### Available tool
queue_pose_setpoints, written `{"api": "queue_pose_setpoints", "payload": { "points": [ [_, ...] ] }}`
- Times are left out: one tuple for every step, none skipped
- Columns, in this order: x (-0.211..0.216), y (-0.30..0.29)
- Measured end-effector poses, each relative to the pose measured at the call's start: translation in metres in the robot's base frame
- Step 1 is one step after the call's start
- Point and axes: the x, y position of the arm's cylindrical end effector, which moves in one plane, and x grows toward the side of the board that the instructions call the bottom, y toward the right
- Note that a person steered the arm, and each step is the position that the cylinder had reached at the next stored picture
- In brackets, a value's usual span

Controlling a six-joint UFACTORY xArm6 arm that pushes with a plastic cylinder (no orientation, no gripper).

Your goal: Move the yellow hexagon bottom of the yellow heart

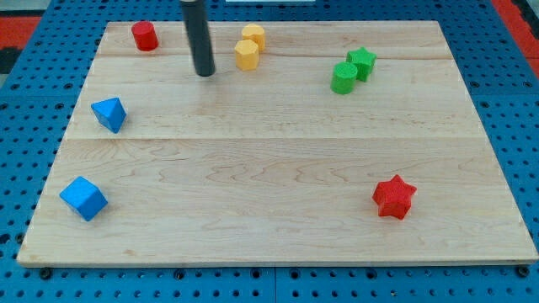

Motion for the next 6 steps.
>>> {"api": "queue_pose_setpoints", "payload": {
  "points": [
    [-0.018,0.043],
    [-0.021,-0.002],
    [-0.06,-0.043],
    [-0.115,-0.046],
    [-0.115,-0.088],
    [-0.109,-0.149]
  ]
}}
